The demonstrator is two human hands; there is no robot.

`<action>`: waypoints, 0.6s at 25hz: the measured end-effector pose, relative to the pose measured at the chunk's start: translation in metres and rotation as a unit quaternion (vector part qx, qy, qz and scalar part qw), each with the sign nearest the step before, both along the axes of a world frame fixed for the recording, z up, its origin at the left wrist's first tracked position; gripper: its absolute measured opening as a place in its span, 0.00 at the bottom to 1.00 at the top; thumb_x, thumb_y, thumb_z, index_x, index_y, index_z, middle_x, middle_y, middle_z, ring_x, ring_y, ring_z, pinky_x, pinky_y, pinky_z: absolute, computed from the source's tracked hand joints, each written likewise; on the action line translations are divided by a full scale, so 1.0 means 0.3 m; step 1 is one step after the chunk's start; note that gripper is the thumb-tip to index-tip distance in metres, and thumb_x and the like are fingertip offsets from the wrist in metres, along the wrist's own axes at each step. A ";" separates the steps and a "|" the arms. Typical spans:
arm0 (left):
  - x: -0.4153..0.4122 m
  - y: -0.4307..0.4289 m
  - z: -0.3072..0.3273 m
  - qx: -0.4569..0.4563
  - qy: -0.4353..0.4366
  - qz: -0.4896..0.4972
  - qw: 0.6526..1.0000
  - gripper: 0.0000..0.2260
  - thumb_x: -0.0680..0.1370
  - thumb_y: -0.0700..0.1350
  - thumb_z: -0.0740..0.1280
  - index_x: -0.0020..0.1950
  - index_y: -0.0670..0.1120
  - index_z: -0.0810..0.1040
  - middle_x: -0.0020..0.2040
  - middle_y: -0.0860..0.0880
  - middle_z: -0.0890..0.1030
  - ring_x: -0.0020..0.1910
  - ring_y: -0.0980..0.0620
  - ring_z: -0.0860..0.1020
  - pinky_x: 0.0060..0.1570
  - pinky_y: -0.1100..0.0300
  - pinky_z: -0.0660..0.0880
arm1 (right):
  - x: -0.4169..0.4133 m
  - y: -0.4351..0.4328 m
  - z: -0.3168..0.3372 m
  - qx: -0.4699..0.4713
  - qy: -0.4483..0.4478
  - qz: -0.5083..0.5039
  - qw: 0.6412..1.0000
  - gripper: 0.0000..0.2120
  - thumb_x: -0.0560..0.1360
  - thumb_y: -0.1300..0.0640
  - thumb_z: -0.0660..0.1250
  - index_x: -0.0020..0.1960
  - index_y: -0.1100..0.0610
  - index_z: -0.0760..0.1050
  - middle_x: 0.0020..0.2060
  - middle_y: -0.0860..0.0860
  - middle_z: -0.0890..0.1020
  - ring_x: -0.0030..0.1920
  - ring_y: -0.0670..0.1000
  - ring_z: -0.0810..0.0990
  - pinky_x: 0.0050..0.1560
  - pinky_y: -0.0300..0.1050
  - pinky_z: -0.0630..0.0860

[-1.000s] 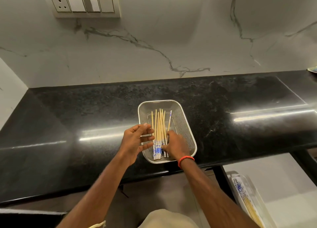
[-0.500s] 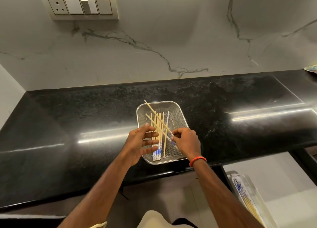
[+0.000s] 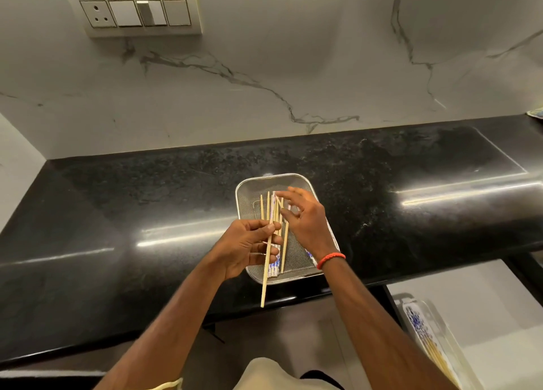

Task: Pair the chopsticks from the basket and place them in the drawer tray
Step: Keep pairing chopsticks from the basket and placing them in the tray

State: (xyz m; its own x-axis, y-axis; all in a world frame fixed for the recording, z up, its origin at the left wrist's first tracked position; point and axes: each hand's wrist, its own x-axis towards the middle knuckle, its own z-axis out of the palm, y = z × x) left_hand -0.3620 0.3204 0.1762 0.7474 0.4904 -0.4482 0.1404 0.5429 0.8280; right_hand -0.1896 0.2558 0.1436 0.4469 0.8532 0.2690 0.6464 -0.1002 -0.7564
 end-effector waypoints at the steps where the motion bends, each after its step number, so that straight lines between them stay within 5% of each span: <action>1: -0.004 0.001 0.001 0.000 0.003 0.016 1.000 0.16 0.72 0.46 0.73 0.57 0.40 0.83 0.41 0.43 0.85 0.34 0.49 0.83 0.35 0.56 0.83 | 0.014 0.006 -0.022 -0.052 -0.051 -0.022 0.997 0.17 0.76 0.59 0.70 0.63 0.47 0.77 0.58 0.52 0.80 0.56 0.48 0.79 0.50 0.38 0.77; 4: -0.022 0.007 -0.002 -0.013 0.003 0.076 0.997 0.14 0.77 0.46 0.71 0.60 0.41 0.81 0.39 0.44 0.84 0.33 0.50 0.81 0.34 0.56 0.82 | 0.025 0.000 -0.093 -0.242 -0.181 -0.034 0.953 0.12 0.77 0.55 0.70 0.60 0.53 0.77 0.47 0.53 0.83 0.47 0.53 0.83 0.43 0.41 0.73; 6: -0.033 0.011 -0.011 -0.028 -0.002 0.114 0.993 0.12 0.81 0.46 0.66 0.62 0.44 0.80 0.37 0.45 0.83 0.30 0.51 0.79 0.29 0.59 0.79 | 0.017 -0.007 -0.122 -0.267 -0.181 -0.019 0.946 0.12 0.78 0.57 0.68 0.61 0.54 0.76 0.46 0.54 0.84 0.47 0.54 0.83 0.45 0.45 0.79; 9: -0.041 0.009 -0.028 -0.055 -0.003 0.158 0.986 0.13 0.83 0.48 0.63 0.64 0.46 0.79 0.33 0.47 0.79 0.23 0.57 0.70 0.19 0.66 0.69 | 0.004 -0.013 -0.105 -0.224 -0.151 -0.044 0.962 0.14 0.78 0.58 0.67 0.63 0.53 0.74 0.45 0.53 0.84 0.45 0.53 0.83 0.46 0.49 0.82; 12: -0.042 0.013 -0.044 -0.084 0.010 0.168 0.982 0.17 0.83 0.54 0.63 0.64 0.43 0.77 0.32 0.47 0.79 0.22 0.59 0.66 0.18 0.68 0.64 | -0.002 -0.010 -0.043 -0.121 -0.020 -0.075 0.990 0.16 0.76 0.59 0.71 0.63 0.53 0.78 0.45 0.50 0.84 0.46 0.48 0.81 0.50 0.48 0.82; 15: -0.024 0.011 -0.046 -0.098 0.029 0.131 0.986 0.22 0.81 0.61 0.61 0.58 0.43 0.80 0.37 0.44 0.84 0.20 0.59 0.67 0.17 0.68 0.63 | -0.034 0.004 0.021 -0.016 -0.063 0.000 0.998 0.10 0.74 0.61 0.72 0.54 0.53 0.84 0.51 0.50 0.83 0.55 0.48 0.76 0.54 0.44 0.78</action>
